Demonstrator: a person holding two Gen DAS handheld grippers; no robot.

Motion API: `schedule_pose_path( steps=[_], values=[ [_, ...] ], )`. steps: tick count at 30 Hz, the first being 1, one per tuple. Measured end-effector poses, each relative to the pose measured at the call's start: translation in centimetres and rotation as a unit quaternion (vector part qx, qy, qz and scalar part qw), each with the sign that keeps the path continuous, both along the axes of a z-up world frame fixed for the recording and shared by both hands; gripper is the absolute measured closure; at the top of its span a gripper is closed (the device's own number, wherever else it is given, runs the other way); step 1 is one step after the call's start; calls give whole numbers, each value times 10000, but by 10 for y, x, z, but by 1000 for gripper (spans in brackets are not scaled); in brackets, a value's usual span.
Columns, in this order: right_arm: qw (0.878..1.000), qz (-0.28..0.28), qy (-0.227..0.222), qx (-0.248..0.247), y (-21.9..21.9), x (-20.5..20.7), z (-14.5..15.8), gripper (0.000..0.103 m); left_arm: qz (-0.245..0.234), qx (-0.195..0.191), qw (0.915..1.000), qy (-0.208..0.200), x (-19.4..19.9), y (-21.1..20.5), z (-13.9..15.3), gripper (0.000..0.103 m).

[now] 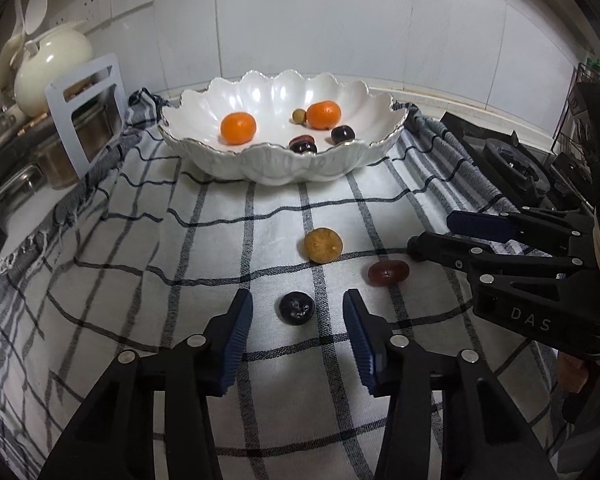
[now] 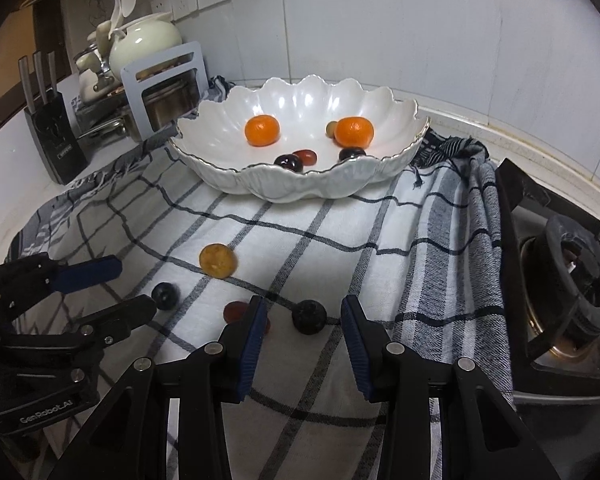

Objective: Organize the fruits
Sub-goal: 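Withdraw the right gripper to a dark plum while the left gripper approaches another plum, then grasp a dark plum with the right gripper while the left gripper grasps another plum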

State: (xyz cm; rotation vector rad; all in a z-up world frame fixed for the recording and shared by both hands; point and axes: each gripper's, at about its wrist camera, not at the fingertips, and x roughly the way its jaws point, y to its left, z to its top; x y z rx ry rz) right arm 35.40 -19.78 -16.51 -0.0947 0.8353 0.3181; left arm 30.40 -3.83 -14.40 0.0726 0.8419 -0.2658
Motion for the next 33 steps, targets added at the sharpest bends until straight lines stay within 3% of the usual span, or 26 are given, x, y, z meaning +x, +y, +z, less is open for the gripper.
schedule_pose_path(
  steps=[14, 22, 33],
  values=[
    [9994, 33, 356, 49, 1, 16, -19, 71, 43, -106, 9994, 319, 15, -1, -18, 75],
    [9992, 12, 389, 11, 1, 17, -24, 80, 72, -94, 9993, 355, 20, -1, -22, 79],
    [9995, -20, 293, 61, 0, 9, -18, 81, 178, -230, 9993, 249, 14, 3, -14, 80]
  ],
)
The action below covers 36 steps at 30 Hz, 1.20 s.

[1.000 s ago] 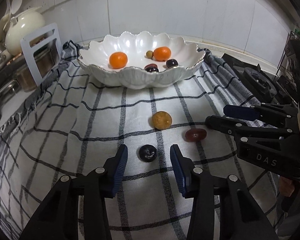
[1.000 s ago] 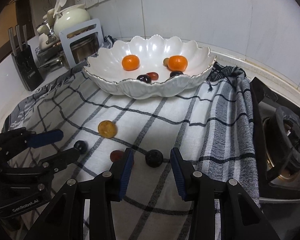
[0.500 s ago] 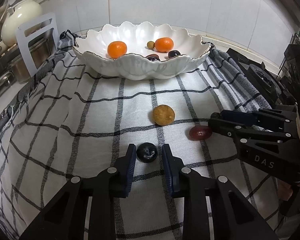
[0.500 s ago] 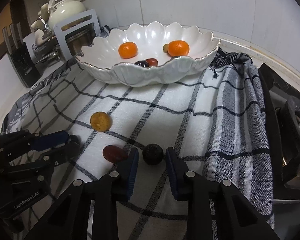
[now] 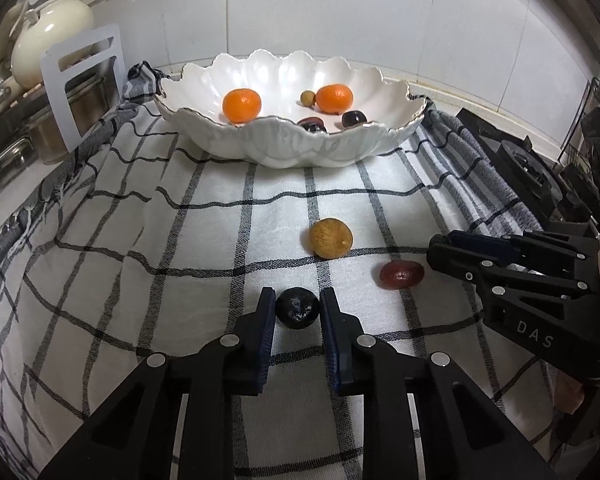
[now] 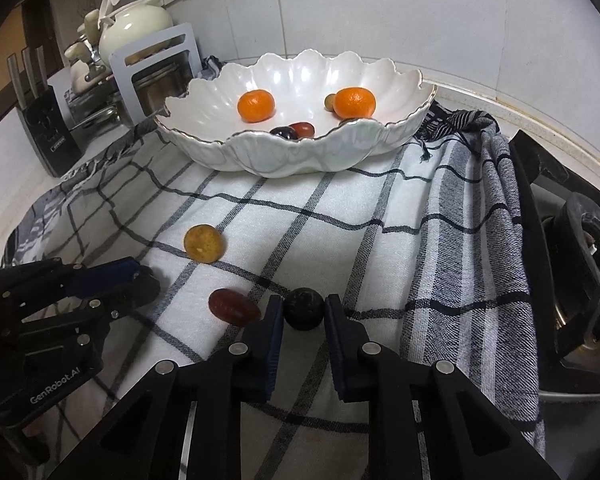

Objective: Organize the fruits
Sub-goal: 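Grasp a dark plum with the right gripper while the left gripper grasps another plum, then carry both dark plums over the white bowl with both grippers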

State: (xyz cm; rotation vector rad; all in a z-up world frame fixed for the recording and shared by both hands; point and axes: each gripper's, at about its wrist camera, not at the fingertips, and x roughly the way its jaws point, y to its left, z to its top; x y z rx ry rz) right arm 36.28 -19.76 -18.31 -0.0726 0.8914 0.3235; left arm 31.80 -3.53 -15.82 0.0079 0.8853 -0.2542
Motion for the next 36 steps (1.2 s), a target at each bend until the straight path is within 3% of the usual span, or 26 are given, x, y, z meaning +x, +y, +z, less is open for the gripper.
schedule_pose_path(
  steps=[17, 36],
  values=[
    [9973, -103, -709, 180, -2, -29, 55, 81, 25, -215, 9972, -712, -20, 5, 53, 80],
    [9869, -76, -1568, 375, 14, -28, 115, 81, 87, -302, 9861, -1631, -16, 21, 114, 80]
  ],
)
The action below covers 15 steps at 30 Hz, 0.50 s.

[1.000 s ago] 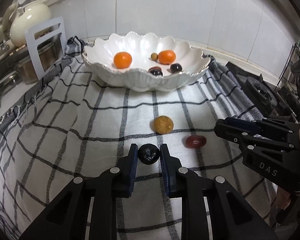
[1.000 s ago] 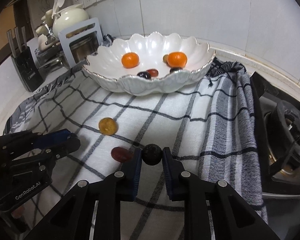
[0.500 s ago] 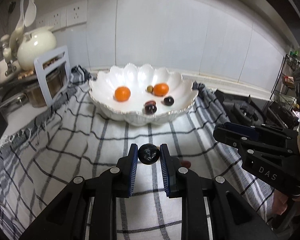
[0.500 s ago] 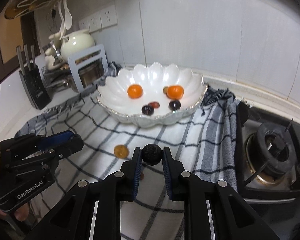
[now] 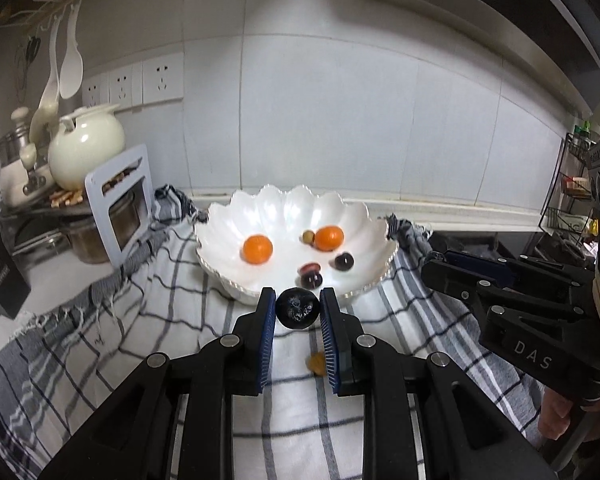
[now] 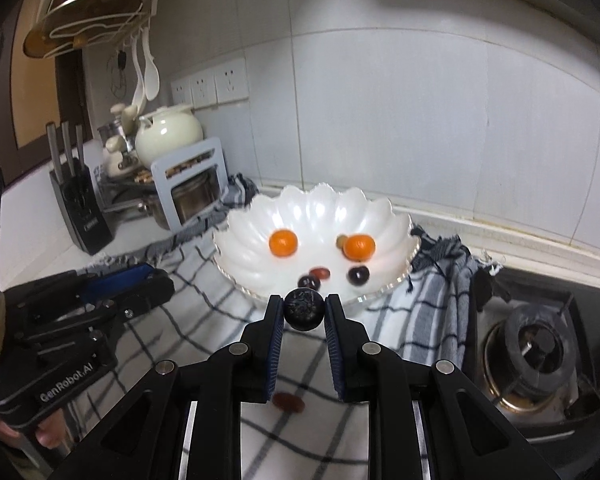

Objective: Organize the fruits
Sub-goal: 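Carry both dark plums over the white bowl with both grippers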

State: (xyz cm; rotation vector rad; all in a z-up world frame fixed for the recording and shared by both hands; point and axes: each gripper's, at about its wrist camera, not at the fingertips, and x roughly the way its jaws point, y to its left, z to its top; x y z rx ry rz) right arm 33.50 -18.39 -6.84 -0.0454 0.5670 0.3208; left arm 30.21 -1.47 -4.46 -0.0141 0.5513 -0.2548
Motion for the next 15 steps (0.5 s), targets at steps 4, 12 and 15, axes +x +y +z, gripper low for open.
schedule_pose_path(
  steps=[4, 12, 15],
  values=[
    [9999, -14, -130, 15, 7, 7, 8, 81, 16, -21, 9999, -119, 9, 3, 8, 80],
    [9996, -28, -278, 87, 17, 36, 21, 81, 54, 14, 9996, -291, 41, 7, 24, 80],
    [9996, -43, -266, 52, 21, 50, 22, 81, 79, 60, 9996, -273, 56, 6, 24, 80]
  ],
)
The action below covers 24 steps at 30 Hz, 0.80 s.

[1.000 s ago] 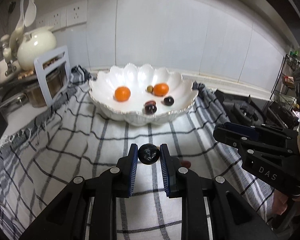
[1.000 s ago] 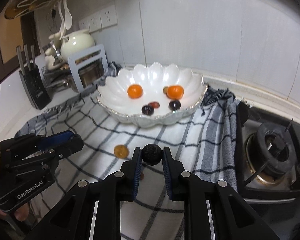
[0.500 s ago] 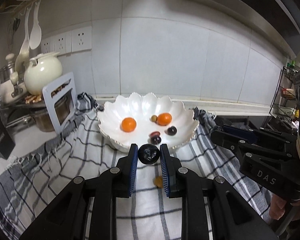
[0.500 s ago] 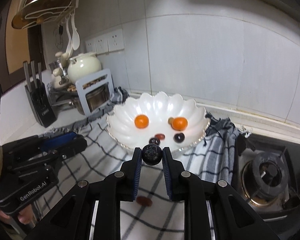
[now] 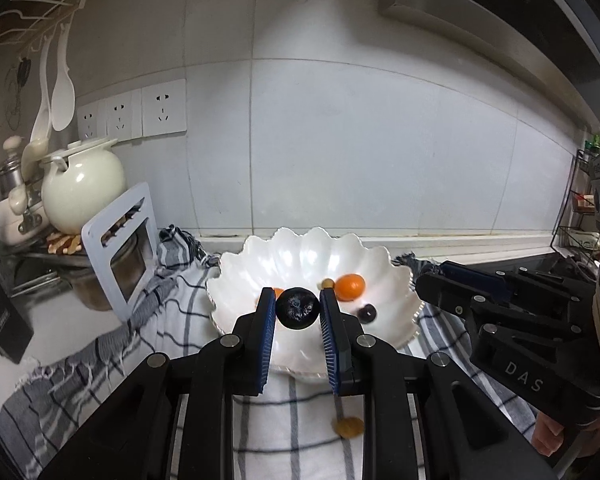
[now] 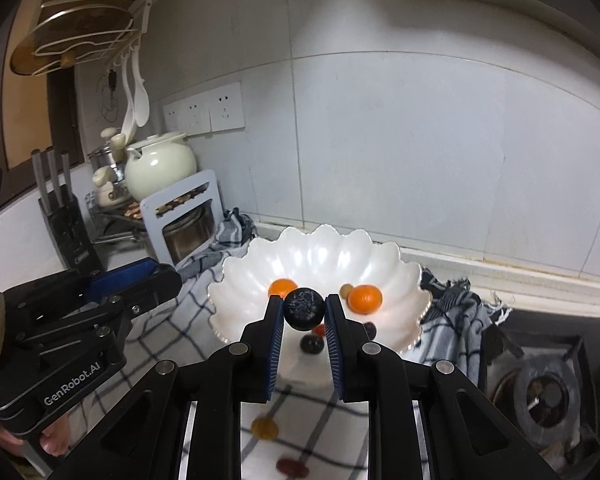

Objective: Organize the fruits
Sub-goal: 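Carry both dark plums over the white bowl with both grippers, then lower both plums into the bowl, open both grippers and withdraw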

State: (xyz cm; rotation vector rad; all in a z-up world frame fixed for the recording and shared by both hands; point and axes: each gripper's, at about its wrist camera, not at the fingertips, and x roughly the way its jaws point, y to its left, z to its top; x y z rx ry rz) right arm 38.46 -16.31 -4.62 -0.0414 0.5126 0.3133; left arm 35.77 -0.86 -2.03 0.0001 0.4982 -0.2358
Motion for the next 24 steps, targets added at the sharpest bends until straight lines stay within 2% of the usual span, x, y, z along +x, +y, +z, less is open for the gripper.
schedule_pose_path(
  steps=[5, 12, 18, 24],
  values=[
    [9999, -61, 16, -91, 3, 27, 0, 81, -1, 59, 9999, 124, 30, -2, -2, 80],
    [9997, -118, 154, -178, 3, 72, -2, 81, -109, -61, 9988, 467, 75, -7, -9, 80],
    [9985, -145, 379, -355, 5, 108, -11, 81, -144, 25, 9969, 776, 109, -15, -23, 80],
    [9966, -220, 736, -313, 1, 141, -27, 81, -97, 179, 9944, 1033, 140, -27, -40, 80]
  ],
)
